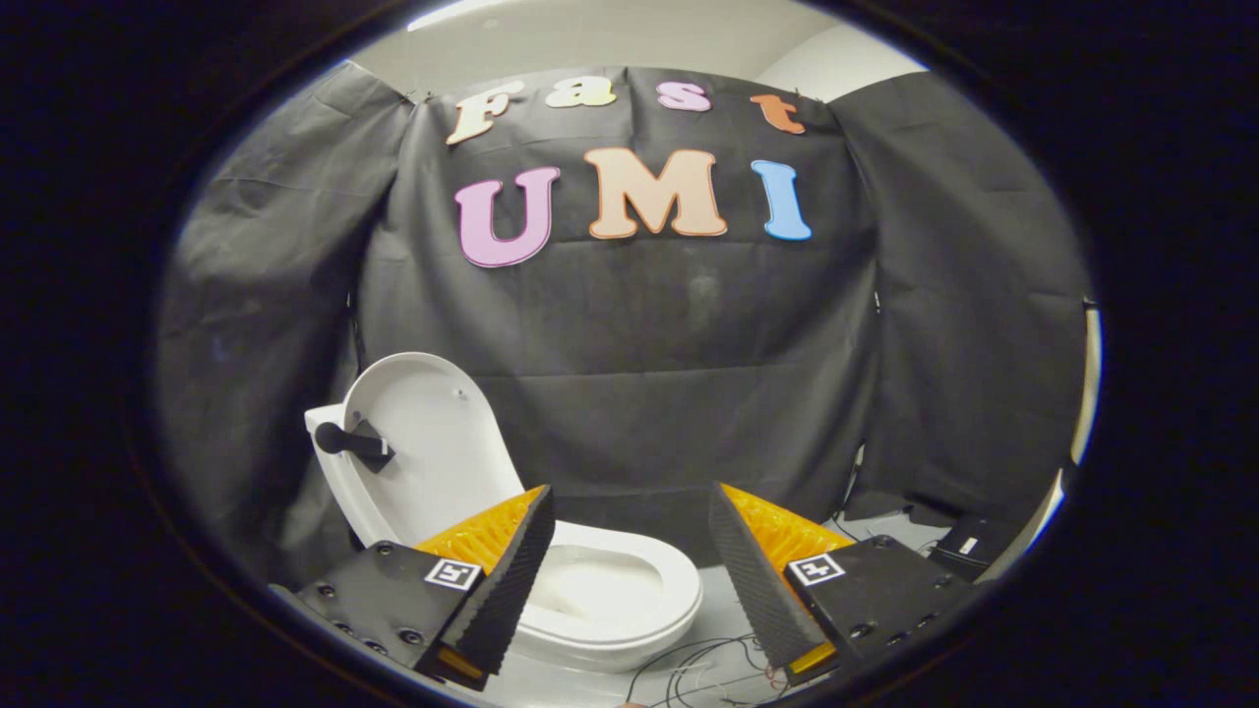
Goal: Open the toilet lid.
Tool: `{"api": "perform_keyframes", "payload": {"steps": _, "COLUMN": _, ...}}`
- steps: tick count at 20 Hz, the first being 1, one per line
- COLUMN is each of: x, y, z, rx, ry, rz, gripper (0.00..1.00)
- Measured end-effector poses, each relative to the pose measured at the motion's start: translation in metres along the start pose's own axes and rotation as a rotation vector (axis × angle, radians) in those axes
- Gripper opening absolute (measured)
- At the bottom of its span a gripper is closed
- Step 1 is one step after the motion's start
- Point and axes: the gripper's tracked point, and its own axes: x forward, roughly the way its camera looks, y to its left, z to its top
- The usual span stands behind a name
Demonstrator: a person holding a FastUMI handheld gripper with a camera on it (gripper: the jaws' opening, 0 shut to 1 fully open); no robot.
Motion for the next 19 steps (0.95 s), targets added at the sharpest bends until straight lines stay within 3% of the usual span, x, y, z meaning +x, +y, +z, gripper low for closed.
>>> {"api": "perform_keyframes", "payload": {"steps": 8, "x": 0.008, "y": 0.02, "z": -0.006, "rx": -0.004, "ry": 0.022, "rz": 0.073, "gripper": 0.98}}
{"api": "perform_keyframes", "payload": {"steps": 19, "x": 0.009, "y": -0.002, "z": -0.003, "rx": -0.009, "ry": -0.015, "rz": 0.019, "gripper": 0.97}}
